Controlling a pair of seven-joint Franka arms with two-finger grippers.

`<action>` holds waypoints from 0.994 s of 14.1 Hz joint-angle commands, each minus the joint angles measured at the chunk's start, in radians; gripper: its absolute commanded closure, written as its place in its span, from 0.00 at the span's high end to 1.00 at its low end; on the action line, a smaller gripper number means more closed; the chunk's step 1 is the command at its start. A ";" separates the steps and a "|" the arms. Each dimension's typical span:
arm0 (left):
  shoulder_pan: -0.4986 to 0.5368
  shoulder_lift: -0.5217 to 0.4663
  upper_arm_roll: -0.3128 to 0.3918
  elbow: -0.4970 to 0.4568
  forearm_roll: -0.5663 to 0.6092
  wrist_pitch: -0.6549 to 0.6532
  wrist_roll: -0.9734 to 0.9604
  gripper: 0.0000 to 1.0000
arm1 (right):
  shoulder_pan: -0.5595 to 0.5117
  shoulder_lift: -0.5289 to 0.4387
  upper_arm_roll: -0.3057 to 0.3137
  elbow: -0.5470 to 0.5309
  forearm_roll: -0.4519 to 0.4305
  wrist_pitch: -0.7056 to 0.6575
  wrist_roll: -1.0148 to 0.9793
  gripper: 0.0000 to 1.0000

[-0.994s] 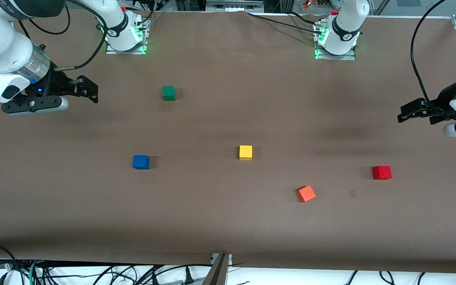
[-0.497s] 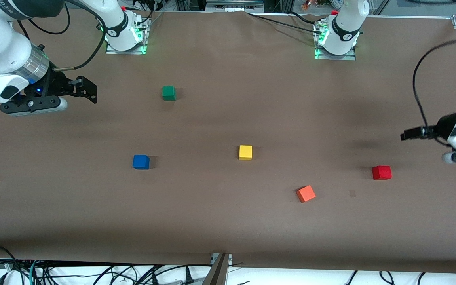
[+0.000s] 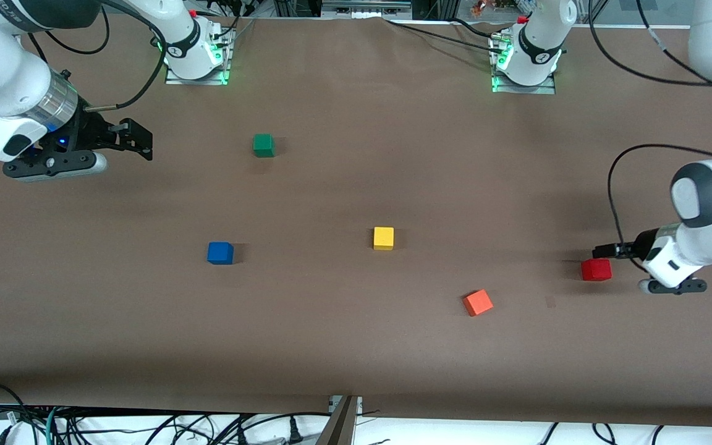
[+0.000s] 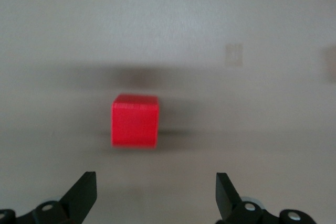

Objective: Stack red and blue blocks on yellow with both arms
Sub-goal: 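Reach the left gripper down to the red block, then grasp the red block with the left gripper while the right gripper grasps the blue block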

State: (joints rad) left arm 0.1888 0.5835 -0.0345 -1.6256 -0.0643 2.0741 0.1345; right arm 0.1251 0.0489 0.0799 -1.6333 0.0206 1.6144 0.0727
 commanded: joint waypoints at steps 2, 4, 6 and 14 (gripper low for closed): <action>-0.009 0.041 0.001 -0.051 0.083 0.128 0.023 1.00 | -0.005 0.063 0.008 -0.003 0.002 0.002 0.015 1.00; -0.009 0.053 0.001 -0.098 0.089 0.194 0.022 1.00 | -0.004 0.109 0.009 -0.077 0.002 0.111 0.016 1.00; -0.008 0.056 0.001 -0.131 0.089 0.236 0.020 1.00 | -0.004 0.144 0.009 -0.190 0.002 0.305 0.016 1.00; -0.037 0.013 -0.005 -0.070 0.087 0.218 0.004 0.00 | 0.073 0.419 0.011 -0.218 0.002 0.708 0.168 1.00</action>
State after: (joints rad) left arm 0.1802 0.6305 -0.0363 -1.7140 0.0024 2.3153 0.1430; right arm 0.1786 0.4379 0.0884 -1.8563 0.0212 2.2775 0.2041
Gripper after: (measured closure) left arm 0.449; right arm 0.000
